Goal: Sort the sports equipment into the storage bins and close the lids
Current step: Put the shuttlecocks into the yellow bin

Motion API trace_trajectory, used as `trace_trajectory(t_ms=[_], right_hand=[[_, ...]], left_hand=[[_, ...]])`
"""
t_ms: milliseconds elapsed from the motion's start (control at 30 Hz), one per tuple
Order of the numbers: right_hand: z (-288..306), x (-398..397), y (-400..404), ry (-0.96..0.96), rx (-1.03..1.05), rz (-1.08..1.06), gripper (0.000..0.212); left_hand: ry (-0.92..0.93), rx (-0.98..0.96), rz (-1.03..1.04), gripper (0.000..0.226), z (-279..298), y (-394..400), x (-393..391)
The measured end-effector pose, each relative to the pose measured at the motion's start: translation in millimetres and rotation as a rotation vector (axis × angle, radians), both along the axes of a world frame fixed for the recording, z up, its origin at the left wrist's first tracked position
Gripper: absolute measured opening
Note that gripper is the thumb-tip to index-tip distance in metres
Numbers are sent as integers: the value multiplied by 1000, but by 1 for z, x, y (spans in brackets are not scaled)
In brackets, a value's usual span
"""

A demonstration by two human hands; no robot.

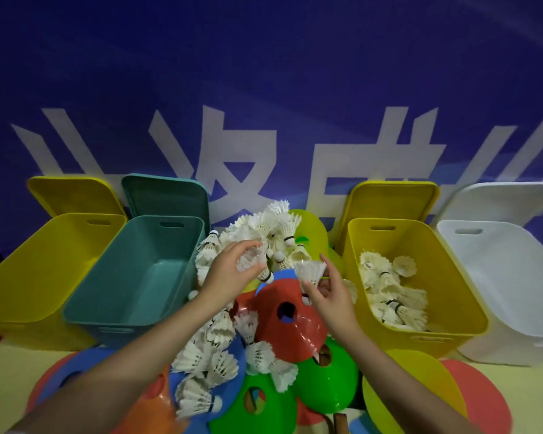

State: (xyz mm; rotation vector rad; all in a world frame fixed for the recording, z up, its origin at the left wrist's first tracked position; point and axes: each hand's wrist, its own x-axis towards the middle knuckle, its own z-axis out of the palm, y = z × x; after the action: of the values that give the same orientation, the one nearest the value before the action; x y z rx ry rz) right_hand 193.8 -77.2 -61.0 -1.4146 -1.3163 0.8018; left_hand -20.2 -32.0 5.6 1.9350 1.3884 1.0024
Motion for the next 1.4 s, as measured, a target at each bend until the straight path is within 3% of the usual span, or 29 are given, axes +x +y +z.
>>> trace_trajectory(t_ms=[267,633,767,933,1033,1133,1267,1400], right_hand=[[18,122,-4,-134,-35,-135,57],[-6,259,36,-306,-382,-267,79],[-23,277,59,-490,-503,-198,58],[-47,274,86,-635,-553,-90,72],[-55,278,93,-575,-667,-39,78],[-42,278,94,-594,-462,-6,84],[-11,299,91,-710,29,-91,61],[-14,326,86,-639,-84,-194,56]], left_hand=[[-104,-64,-97,34,-9,14,123],[-145,-216,-79,32,-41,28,236],[-88,-245,-42,35,-52,35,259],[24,-215,7,40,-62,42,282],[58,-208,110,43,-66,46,291],[103,-227,91,48,-73,49,297],[248,-212,-6,51,-83,50,304],[344,-234,-96,43,-96,57,325]])
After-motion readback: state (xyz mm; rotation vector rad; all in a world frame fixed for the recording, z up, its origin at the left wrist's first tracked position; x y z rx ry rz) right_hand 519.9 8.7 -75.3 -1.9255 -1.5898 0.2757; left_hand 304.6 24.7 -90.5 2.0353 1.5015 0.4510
